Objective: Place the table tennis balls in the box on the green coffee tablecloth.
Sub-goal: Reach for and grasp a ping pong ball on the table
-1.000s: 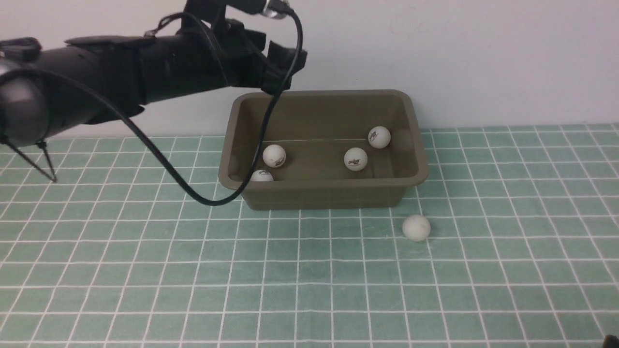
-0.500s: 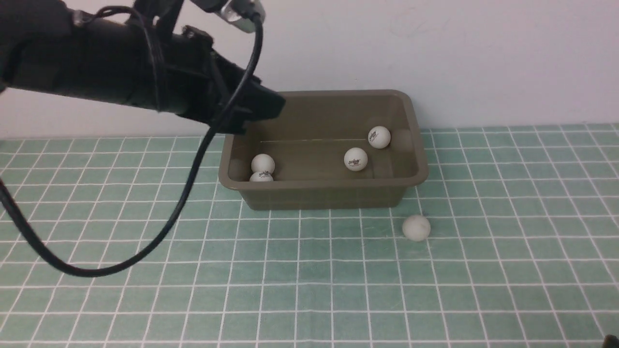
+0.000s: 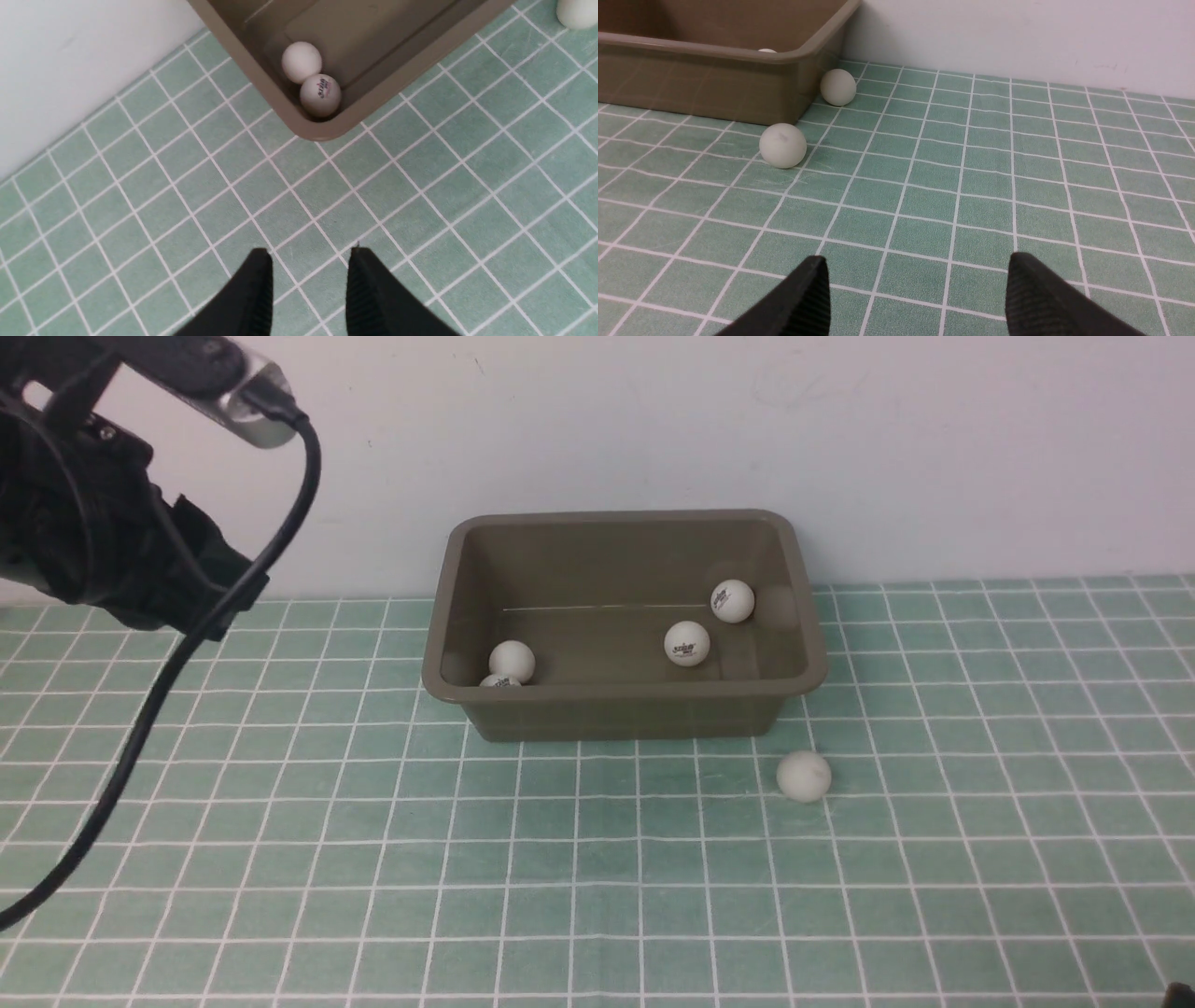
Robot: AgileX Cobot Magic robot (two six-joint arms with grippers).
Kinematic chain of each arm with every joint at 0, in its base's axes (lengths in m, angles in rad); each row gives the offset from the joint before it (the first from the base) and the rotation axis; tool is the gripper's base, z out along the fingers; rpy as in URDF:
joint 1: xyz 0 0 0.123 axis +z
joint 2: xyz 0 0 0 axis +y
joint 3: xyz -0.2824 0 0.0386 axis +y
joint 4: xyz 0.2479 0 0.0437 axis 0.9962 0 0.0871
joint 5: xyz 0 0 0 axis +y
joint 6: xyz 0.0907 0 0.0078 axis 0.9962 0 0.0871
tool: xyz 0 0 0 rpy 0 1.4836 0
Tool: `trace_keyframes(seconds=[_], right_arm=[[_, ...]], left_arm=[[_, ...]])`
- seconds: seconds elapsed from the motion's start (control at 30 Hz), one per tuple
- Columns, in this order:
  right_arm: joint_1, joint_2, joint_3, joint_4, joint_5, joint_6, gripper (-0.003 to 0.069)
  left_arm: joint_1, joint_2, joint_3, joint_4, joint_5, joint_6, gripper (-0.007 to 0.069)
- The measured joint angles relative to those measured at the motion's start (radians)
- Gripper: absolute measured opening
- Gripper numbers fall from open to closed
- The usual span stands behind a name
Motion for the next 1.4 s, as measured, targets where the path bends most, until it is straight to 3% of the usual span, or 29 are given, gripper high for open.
trace_keyframes(seconds=[0.53, 1.03, 1.4], right_arm=[[0.0, 0.0, 0.0, 0.0, 0.0, 0.0, 0.0462], [0.0, 0.0, 0.0, 0.0, 0.0, 0.0, 0.0462], [0.0, 0.0, 0.0, 0.001, 0.0, 0.0, 0.0462]], left_arm=[[0.003, -0.091, 0.0, 0.003, -0.047, -0.043, 0.0205], [0.003, -0.091, 0.0, -0.152, -0.047, -0.043, 0.0205], [0.003, -0.091, 0.0, -0.167, -0.025, -0.017, 0.0205]])
